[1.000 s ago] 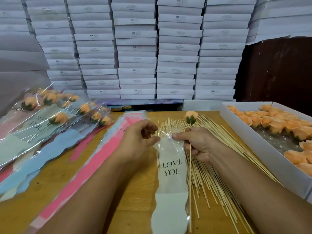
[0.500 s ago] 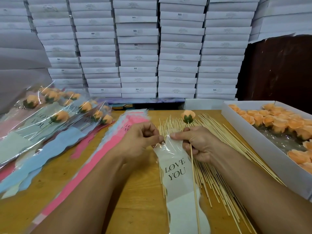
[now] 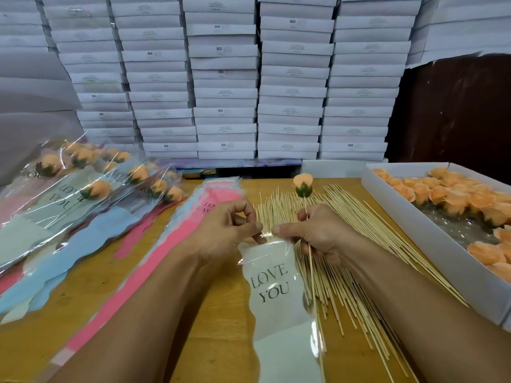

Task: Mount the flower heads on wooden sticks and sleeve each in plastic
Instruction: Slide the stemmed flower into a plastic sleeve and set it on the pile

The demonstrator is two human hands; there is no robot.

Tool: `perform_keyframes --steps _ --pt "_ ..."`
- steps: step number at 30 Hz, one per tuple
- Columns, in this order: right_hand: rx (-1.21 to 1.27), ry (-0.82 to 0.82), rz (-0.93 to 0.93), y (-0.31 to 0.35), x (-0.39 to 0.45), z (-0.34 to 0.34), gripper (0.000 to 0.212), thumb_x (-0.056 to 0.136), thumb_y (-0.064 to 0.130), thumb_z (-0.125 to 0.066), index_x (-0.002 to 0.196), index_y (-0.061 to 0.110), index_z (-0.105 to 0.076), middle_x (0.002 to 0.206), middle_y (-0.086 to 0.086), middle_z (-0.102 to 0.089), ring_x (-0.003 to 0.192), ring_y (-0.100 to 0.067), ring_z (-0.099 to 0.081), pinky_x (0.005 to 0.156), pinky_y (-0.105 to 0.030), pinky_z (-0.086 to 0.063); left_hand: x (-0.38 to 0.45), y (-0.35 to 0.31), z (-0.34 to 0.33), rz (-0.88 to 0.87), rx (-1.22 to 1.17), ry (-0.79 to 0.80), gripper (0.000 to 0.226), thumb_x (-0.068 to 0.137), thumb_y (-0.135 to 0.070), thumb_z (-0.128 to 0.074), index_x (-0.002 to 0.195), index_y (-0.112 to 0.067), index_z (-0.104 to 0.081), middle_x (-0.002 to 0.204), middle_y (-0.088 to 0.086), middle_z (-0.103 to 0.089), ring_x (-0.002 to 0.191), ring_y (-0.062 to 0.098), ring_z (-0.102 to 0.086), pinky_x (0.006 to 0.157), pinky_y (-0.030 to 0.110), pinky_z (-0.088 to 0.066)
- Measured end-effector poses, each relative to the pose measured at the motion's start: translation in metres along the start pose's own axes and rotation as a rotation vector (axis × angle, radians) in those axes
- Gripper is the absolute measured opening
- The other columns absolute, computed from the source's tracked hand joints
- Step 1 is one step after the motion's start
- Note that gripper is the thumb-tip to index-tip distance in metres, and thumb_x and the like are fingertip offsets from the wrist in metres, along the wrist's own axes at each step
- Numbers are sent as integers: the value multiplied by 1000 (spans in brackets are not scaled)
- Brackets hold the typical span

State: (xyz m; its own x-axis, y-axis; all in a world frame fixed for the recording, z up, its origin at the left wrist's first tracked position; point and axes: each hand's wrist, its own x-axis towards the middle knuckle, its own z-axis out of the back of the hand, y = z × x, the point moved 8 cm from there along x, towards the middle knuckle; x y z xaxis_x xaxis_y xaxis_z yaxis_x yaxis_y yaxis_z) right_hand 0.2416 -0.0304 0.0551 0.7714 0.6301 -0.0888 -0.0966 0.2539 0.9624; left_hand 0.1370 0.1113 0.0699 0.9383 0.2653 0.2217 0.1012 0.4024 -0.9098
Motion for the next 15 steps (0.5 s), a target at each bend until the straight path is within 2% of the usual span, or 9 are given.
perform_keyframes --steps 2,6,8,10,13,15 --pt "-27 7 17 0 2 2 48 76 32 -89 101 13 -52 58 -3 -68 34 -7 -43 31 -20 -30 0 -3 1 -24 26 -9 13 90 -1 -69 84 -7 -59 85 14 -75 80 24 -73 68 33 -56" --pt "-63 9 0 -2 6 4 44 88 52 -72 105 14 -57 59 -2 -69 41 -10 -43 34 -21 -29 -1 -5 5 -51 4 -11 14 86 5 -71 81 -5 -62 78 14 -72 74 22 -69 67 25 -54" --pt "-31 -2 -18 -4 7 6 41 94 52 -64 106 14 -59 53 1 -64 38 -9 -44 33 -19 -28 -1 -2 4 -16 -30 23 15 89 5 -68 81 -6 -60 75 18 -72 71 24 -69 64 24 -53" --pt "2 -17 -40 -6 8 10 41 97 52 -59 106 12 -59 51 1 -60 35 -9 -44 32 -17 -27 -2 0 -1 21 -74 91 18 90 6 -64 80 -7 -57 69 19 -69 61 21 -67 56 22 -49" --pt "99 -3 -72 -7 9 14 35 100 49 -57 98 14 -60 47 2 -49 34 -10 -40 32 -19 -26 -5 1 -12 67 -131 231 15 90 0 -66 83 -9 -56 62 18 -66 50 24 -61 47 20 -44" --pt "224 10 -89 -8 9 14 34 102 43 -55 95 10 -62 46 2 -44 33 -10 -35 31 -20 -25 -8 1 -22 89 -172 347 12 87 -6 -67 83 -12 -57 60 18 -65 51 23 -51 44 19 -34"
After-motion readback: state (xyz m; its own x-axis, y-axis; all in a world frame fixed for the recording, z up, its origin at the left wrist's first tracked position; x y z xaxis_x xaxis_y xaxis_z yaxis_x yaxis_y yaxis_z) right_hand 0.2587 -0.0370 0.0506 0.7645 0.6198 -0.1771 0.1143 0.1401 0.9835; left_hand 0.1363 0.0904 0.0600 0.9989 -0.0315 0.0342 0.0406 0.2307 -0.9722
